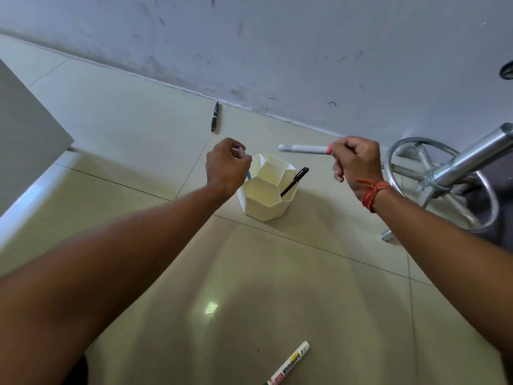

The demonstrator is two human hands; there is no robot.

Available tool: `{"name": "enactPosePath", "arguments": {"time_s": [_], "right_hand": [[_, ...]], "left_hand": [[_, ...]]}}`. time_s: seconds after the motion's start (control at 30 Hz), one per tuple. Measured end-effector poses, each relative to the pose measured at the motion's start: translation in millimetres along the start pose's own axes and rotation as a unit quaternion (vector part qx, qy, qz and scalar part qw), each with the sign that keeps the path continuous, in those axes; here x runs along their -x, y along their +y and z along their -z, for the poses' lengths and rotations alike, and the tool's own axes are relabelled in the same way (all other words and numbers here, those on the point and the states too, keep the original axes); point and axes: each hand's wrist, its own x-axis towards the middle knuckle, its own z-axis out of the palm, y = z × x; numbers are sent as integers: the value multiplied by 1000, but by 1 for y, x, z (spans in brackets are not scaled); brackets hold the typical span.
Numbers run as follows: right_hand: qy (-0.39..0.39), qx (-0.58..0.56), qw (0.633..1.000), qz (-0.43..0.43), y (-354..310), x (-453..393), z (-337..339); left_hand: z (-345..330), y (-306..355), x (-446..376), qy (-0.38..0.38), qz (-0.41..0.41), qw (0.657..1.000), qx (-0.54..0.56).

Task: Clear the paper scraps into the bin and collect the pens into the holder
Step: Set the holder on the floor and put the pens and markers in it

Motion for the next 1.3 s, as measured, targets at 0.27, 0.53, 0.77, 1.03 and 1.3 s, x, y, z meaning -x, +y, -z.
{"name": "enactPosePath", "arguments": {"time_s": [0.27, 0.53, 0.77, 1.03, 1.3], "right_hand": [[-191, 293, 921, 169, -19, 29, -33], [-270, 316, 905, 89, -10, 50, -55], [-192, 244, 929, 202, 6, 102, -47], [-695, 513, 430, 264, 43, 215, -49], [-665, 422, 580, 210, 55, 210, -43]], "left_hand": [[23, -8, -7, -110, 37, 991, -61], [40, -13, -8, -128, 36, 987, -93], [38, -9, -5, -173, 24, 978, -116], [40, 1, -3, -173, 3, 976, -129], [49, 3, -2, -155, 0, 977, -144]]}}
